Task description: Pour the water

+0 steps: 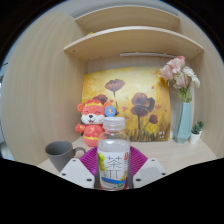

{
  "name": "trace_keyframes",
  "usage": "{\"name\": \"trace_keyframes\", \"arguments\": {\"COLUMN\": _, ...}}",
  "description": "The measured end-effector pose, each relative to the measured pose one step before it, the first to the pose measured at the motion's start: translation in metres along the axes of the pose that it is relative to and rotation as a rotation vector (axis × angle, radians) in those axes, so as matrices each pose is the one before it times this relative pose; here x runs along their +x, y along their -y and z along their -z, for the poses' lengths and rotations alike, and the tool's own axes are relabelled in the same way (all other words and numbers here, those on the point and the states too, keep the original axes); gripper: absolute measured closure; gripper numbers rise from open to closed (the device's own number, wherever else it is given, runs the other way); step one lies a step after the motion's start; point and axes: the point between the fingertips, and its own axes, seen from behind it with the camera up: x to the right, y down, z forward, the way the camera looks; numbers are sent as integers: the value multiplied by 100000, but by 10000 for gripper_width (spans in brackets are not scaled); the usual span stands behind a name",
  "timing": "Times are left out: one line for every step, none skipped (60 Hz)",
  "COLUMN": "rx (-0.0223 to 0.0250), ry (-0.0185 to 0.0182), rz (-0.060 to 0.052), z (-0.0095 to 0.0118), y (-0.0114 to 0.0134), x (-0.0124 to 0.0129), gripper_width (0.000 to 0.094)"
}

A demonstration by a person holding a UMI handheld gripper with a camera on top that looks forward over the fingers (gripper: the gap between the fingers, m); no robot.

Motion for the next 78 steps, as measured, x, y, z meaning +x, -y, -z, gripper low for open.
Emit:
{"name": "trace_keyframes", "arguments": {"rx": 854, "ry": 75, "rz": 742, "z": 27, "y": -10, "x": 22, "gripper_width": 551}}
{"name": "trace_keyframes", "arguments": {"rx": -165, "ry": -271, "rz": 1050, "z": 71, "y": -147, "x": 45, "gripper_width": 550}}
{"name": "trace_keyframes", "arguments": {"rx": 540, "ry": 113, "rz": 645, "z": 57, "y": 57, "x": -42, "gripper_width": 550}}
{"name": "trace_keyframes", "arguments": {"rx": -302, "ry": -538, "rz": 148, "z": 17, "y": 0, "x": -126, "gripper_width": 551}}
{"name": "trace_keyframes", "arguments": {"rx": 238, "ry": -20, "rz": 229, "z": 83, "y": -3, "x": -3, "gripper_width": 550}}
{"name": "trace_keyframes", "arguments": {"rx": 342, "ry": -200, "rz": 173, "z": -51, "y": 8, "x": -39, "gripper_width": 549}}
{"name": "trace_keyframes", "arguments": {"rx": 336, "ry": -53, "rz": 223, "z": 15, "y": -39, "x": -22, "gripper_width": 547}}
{"name": "trace_keyframes", "arguments": {"rx": 300, "ry": 44, "rz": -37, "z": 21, "y": 1, "x": -7, "gripper_width": 543}}
{"name": "trace_keyframes", "arguments": {"rx": 318, "ry": -147, "rz": -191, "z": 15, "y": 25, "x": 19, "gripper_width": 541}}
{"name": "trace_keyframes", "arguments": {"rx": 257, "ry": -172, "rz": -264, "z": 44, "y": 12, "x": 41, "gripper_width": 511}}
{"name": "trace_keyframes", "arguments": {"rx": 196, "ry": -162, "rz": -322, "z": 39, "y": 20, "x": 8, "gripper_width": 506}}
{"name": "trace_keyframes", "arguments": {"rx": 233, "ry": 41, "rz": -192, "z": 23, "y": -4, "x": -4, "gripper_width": 489}}
{"name": "trace_keyframes", "arguments": {"rx": 225, "ry": -129, "rz": -173, "z": -7, "y": 7, "x": 39, "gripper_width": 469}}
{"name": "trace_keyframes", "arguments": {"rx": 209, "ry": -387, "rz": -53, "z": 58, "y": 11, "x": 43, "gripper_width": 459}}
{"name": "trace_keyframes", "arguments": {"rx": 241, "ry": 11, "rz": -198, "z": -20, "y": 9, "x": 16, "gripper_width": 446}}
{"name": "trace_keyframes", "arguments": {"rx": 224, "ry": 37, "rz": -167, "z": 6, "y": 12, "x": -4, "gripper_width": 432}}
{"name": "trace_keyframes", "arguments": {"rx": 76, "ry": -49, "rz": -123, "z": -11, "y": -6, "x": 16, "gripper_width": 423}}
{"name": "trace_keyframes", "arguments": {"rx": 38, "ry": -54, "rz": -157, "z": -28, "y": -11, "x": 28, "gripper_width": 410}}
{"name": "trace_keyframes", "arguments": {"rx": -130, "ry": -62, "rz": -145, "z": 10, "y": -33, "x": 36, "gripper_width": 398}}
{"name": "trace_keyframes", "arguments": {"rx": -700, "ry": -197, "rz": -253, "z": -22, "y": -168, "x": 51, "gripper_width": 384}}
{"name": "trace_keyframes", "arguments": {"rx": -1399, "ry": -279, "rz": -345, "z": 13, "y": -309, "x": 67, "gripper_width": 361}}
{"name": "trace_keyframes", "arguments": {"rx": -1592, "ry": -587, "rz": -549, "z": 12, "y": -337, "x": 118, "gripper_width": 325}}
{"name": "trace_keyframes", "arguments": {"rx": -1684, "ry": -558, "rz": -638, "z": 20, "y": -377, "x": 133, "gripper_width": 289}}
{"name": "trace_keyframes", "arguments": {"rx": -1227, "ry": -440, "rz": -483, "z": 39, "y": -314, "x": 45, "gripper_width": 246}}
{"name": "trace_keyframes", "arguments": {"rx": -1121, "ry": -158, "rz": -512, "z": 82, "y": -242, "x": 7, "gripper_width": 202}}
{"name": "trace_keyframes", "arguments": {"rx": -946, "ry": 16, "rz": -473, "z": 126, "y": -196, "x": -16, "gripper_width": 159}}
{"name": "trace_keyframes", "arguments": {"rx": -833, "ry": -4, "rz": -340, "z": 161, "y": -217, "x": 33, "gripper_width": 123}}
{"name": "trace_keyframes", "arguments": {"rx": -865, "ry": -105, "rz": -345, "z": 236, "y": -230, "x": 36, "gripper_width": 107}}
{"name": "trace_keyframes", "arguments": {"rx": -794, "ry": -84, "rz": -324, "z": 266, "y": -208, "x": 9, "gripper_width": 100}}
{"name": "trace_keyframes", "arguments": {"rx": -553, "ry": -29, "rz": -261, "z": 309, "y": -184, "x": -11, "gripper_width": 93}}
{"name": "trace_keyframes", "arguments": {"rx": -400, "ry": -83, "rz": -195, "z": 365, "y": -163, "x": 54, "gripper_width": 91}}
{"name": "trace_keyframes", "arguments": {"rx": -372, "ry": -319, "rz": -213, "z": 414, "y": -187, "x": 119, "gripper_width": 89}}
{"name": "trace_keyframes", "arguments": {"rx": -562, "ry": -718, "rz": -252, "z": 402, "y": -256, "x": 116, "gripper_width": 87}}
{"name": "trace_keyframes", "arguments": {"rx": -277, "ry": -541, "rz": -108, "z": 381, "y": -251, "x": 192, "gripper_width": 86}}
{"name": "trace_keyframes", "arguments": {"rx": -503, "ry": -615, "rz": -286, "z": 456, "y": -231, "x": 87, "gripper_width": 87}}
{"name": "trace_keyframes", "arguments": {"rx": -646, "ry": -406, "rz": -156, "z": 496, "y": -255, "x": 64, "gripper_width": 84}}
{"name": "trace_keyframes", "arguments": {"rx": -723, "ry": -423, "rz": -60, "z": 515, "y": -276, "x": 81, "gripper_width": 82}}
{"name": "trace_keyframes", "arguments": {"rx": -729, "ry": -483, "rz": -57, "z": 548, "y": -279, "x": 123, "gripper_width": 84}}
{"name": "trace_keyframes", "arguments": {"rx": -660, "ry": -585, "rz": -119, "z": 521, "y": -280, "x": 144, "gripper_width": 84}}
{"name": "trace_keyframes", "arguments": {"rx": -655, "ry": -701, "rz": -160, "z": 509, "y": -271, "x": 136, "gripper_width": 83}}
{"name": "trace_keyframes", "arguments": {"rx": -685, "ry": -709, "rz": -109, "z": 545, "y": -305, "x": 182, "gripper_width": 83}}
{"name": "trace_keyframes", "arguments": {"rx": -740, "ry": -784, "rz": -60, "z": 546, "y": -301, "x": 213, "gripper_width": 85}}
{"name": "trace_keyframes", "arguments": {"rx": -788, "ry": -814, "rz": -50, "z": 463, "y": -362, "x": 270, "gripper_width": 84}}
{"name": "trace_keyframes", "arguments": {"rx": -1151, "ry": -1056, "rz": -335, "z": 598, "y": -260, "x": 143, "gripper_width": 86}}
{"name": "trace_keyframes", "arguments": {"rx": -448, "ry": -729, "rz": -95, "z": 383, "y": -386, "x": 222, "gripper_width": 87}}
{"name": "trace_keyframes", "arguments": {"rx": -804, "ry": -710, "rz": -259, "z": 484, "y": -283, "x": 134, "gripper_width": 84}}
{"name": "trace_keyframes", "arguments": {"rx": -767, "ry": -516, "rz": -171, "z": 470, "y": -285, "x": 91, "gripper_width": 85}}
{"name": "trace_keyframes", "arguments": {"rx": -767, "ry": -368, "rz": -74, "z": 476, "y": -294, "x": 94, "gripper_width": 85}}
{"name": "trace_keyframes", "arguments": {"rx": -710, "ry": -352, "rz": -102, "z": 480, "y": -254, "x": 60, "gripper_width": 85}}
{"name": "trace_keyframes", "arguments": {"rx": -635, "ry": -367, "rz": 23, "z": 438, "y": -246, "x": 111, "gripper_width": 87}}
{"name": "trace_keyframes", "arguments": {"rx": -750, "ry": -292, "rz": 357, "z": 480, "y": -198, "x": 178, "gripper_width": 87}}
{"name": "trace_keyframes", "arguments": {"rx": -471, "ry": -295, "rz": 443, "z": 433, "y": -148, "x": 70, "gripper_width": 86}}
{"name": "trace_keyframes", "arguments": {"rx": -380, "ry": -267, "rz": 472, "z": 452, "y": -145, "x": 113, "gripper_width": 87}}
{"name": "trace_keyframes", "arguments": {"rx": -276, "ry": -273, "rz": 661, "z": 397, "y": -94, "x": 109, "gripper_width": 84}}
{"name": "trace_keyframes", "arguments": {"rx": -162, "ry": -366, "rz": 750, "z": 429, "y": -58, "x": 98, "gripper_width": 84}}
{"name": "trace_keyframes", "arguments": {"rx": 13, "ry": -395, "rz": 787, "z": 413, "y": 1, "x": 93, "gripper_width": 84}}
{"name": "trace_keyframes", "arguments": {"rx": 177, "ry": -456, "rz": 845, "z": 403, "y": 26, "x": 93, "gripper_width": 83}}
{"name": "trace_keyframes", "arguments": {"rx": 338, "ry": -408, "rz": 797, "z": 415, "y": 91, "x": 122, "gripper_width": 83}}
{"name": "trace_keyframes", "arguments": {"rx": 454, "ry": -321, "rz": 683, "z": 399, "y": 140, "x": 108, "gripper_width": 82}}
{"name": "trace_keyframes", "arguments": {"rx": 307, "ry": -93, "rz": 600, "z": 420, "y": 229, "x": 182, "gripper_width": 83}}
{"name": "trace_keyframes", "arguments": {"rx": 588, "ry": -128, "rz": 491, "z": 330, "y": 155, "x": 87, "gripper_width": 82}}
{"name": "trace_keyframes", "arguments": {"rx": 674, "ry": -100, "rz": 443, "z": 362, "y": 219, "x": 106, "gripper_width": 83}}
{"name": "trace_keyframes", "arguments": {"rx": 700, "ry": -100, "rz": 249, "z": 358, "y": 229, "x": 90, "gripper_width": 81}}
{"name": "trace_keyframes", "arguments": {"rx": 661, "ry": -45, "rz": -3, "z": 345, "y": 248, "x": 87, "gripper_width": 81}}
{"name": "trace_keyframes", "arguments": {"rx": 616, "ry": -59, "rz": -227, "z": 356, "y": 257, "x": 97, "gripper_width": 81}}
{"name": "trace_keyframes", "arguments": {"rx": 657, "ry": -48, "rz": -381, "z": 345, "y": 260, "x": 108, "gripper_width": 81}}
{"name": "trace_keyframes", "arguments": {"rx": 654, "ry": 156, "rz": -640, "z": 313, "y": 275, "x": 82, "gripper_width": 78}}
{"name": "trace_keyframes", "arguments": {"rx": 601, "ry": 194, "rz": -716, "z": 307, "y": 282, "x": 66, "gripper_width": 80}}
{"name": "trace_keyframes", "arguments": {"rx": 113, "ry": 220, "rz": -598, "z": 456, "y": 425, "x": 116, "gripper_width": 80}}
{"name": "trace_keyframes", "arguments": {"rx": 570, "ry": 63, "rz": -490, "z": 272, "y": 315, "x": 142, "gripper_width": 80}}
{"name": "trace_keyframes", "arguments": {"rx": 618, "ry": -29, "rz": -433, "z": 300, "y": 285, "x": 143, "gripper_width": 82}}
{"name": "trace_keyframes", "arguments": {"rx": 749, "ry": -159, "rz": -196, "z": 262, "y": 310, "x": 154, "gripper_width": 81}}
{"name": "trace_keyframes", "arguments": {"rx": 854, "ry": -266, "rz": -135, "z": 257, "y": 316, "x": 162, "gripper_width": 81}}
{"name": "trace_keyframes", "arguments": {"rx": 818, "ry": -276, "rz": -80, "z": 257, "y": 330, "x": 180, "gripper_width": 82}}
{"name": "trace_keyframes", "arguments": {"rx": 774, "ry": -346, "rz": 20, "z": 252, "y": 303, "x": 191, "gripper_width": 80}}
{"name": "trace_keyframes", "arguments": {"rx": 746, "ry": -427, "rz": 13, "z": 198, "y": 303, "x": 209, "gripper_width": 80}}
{"name": "trace_keyframes", "arguments": {"rx": 290, "ry": -304, "rz": 9, "z": 359, "y": 357, "x": 225, "gripper_width": 81}}
{"name": "trace_keyframes", "arguments": {"rx": 541, "ry": -265, "rz": -32, "z": 153, "y": 266, "x": 158, "gripper_width": 81}}
